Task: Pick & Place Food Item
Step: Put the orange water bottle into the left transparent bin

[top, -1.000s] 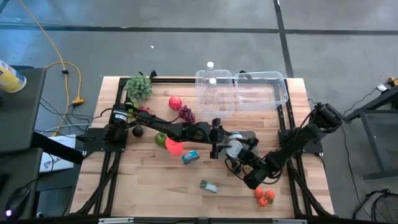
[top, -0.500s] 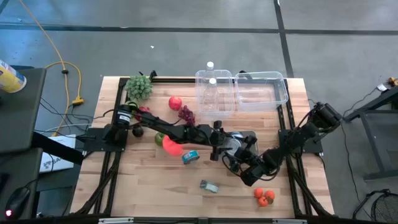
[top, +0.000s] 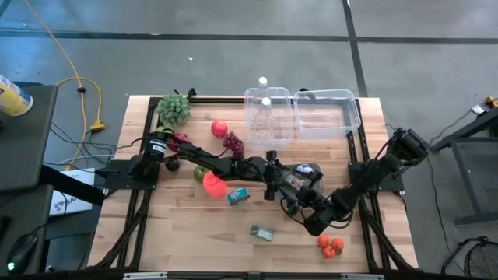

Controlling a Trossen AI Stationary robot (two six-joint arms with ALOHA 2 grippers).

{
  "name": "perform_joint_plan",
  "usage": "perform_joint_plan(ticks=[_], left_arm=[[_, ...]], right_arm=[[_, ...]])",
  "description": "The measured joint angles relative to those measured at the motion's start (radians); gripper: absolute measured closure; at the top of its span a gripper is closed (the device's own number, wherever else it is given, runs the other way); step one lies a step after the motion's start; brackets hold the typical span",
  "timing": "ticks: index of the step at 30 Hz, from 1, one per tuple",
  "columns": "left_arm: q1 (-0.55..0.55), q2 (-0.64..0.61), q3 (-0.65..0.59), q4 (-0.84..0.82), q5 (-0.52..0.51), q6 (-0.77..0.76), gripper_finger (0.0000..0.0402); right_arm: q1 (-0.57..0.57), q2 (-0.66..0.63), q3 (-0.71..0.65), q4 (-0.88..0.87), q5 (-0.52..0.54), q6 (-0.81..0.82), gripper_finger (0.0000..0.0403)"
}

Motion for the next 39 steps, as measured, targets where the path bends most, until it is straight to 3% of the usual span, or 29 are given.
perform_joint_plan(ticks=[9, 16, 21, 24, 31, 35, 39], left_arm=[[-0.006, -0.058, -0.007, -0.031, -0.001, -0.041, 0.0156], [-0.046, -0.218, -0.004, -0.149, 0.001, -0.022, 0.0156], [-0.064, -0.372, -0.004, -0.355, -0.001, -0.089, 0.0156], [-0.073, -0.440, -0.004, -0.379, 0.000, -0.112, 0.0156], [-0.095, -0.560, -0.002, -0.391, 0.007, -0.362, 0.0156], [-0.096, -0.627, -0.002, -0.540, 0.007, -0.375, 0.0156], [-0.089, -0.684, -0.002, -0.789, 0.006, -0.359, 0.0156]], right_arm=[[0.037, 0.001, -0.001, -0.001, 0.012, -0.001, 0.0005], [0.092, 0.001, -0.002, -0.001, 0.120, -0.001, 0.0005], [0.115, 0.002, -0.002, -0.003, 0.121, 0.003, 0.0005], [0.117, 0.002, -0.002, -0.006, 0.119, 0.003, 0.0005], [0.118, 0.002, -0.002, -0.005, 0.105, 0.005, 0.0005], [0.119, 0.002, -0.002, -0.004, 0.042, 0.006, 0.0005], [0.119, 0.002, -0.002, -0.007, 0.017, 0.006, 0.0005]])
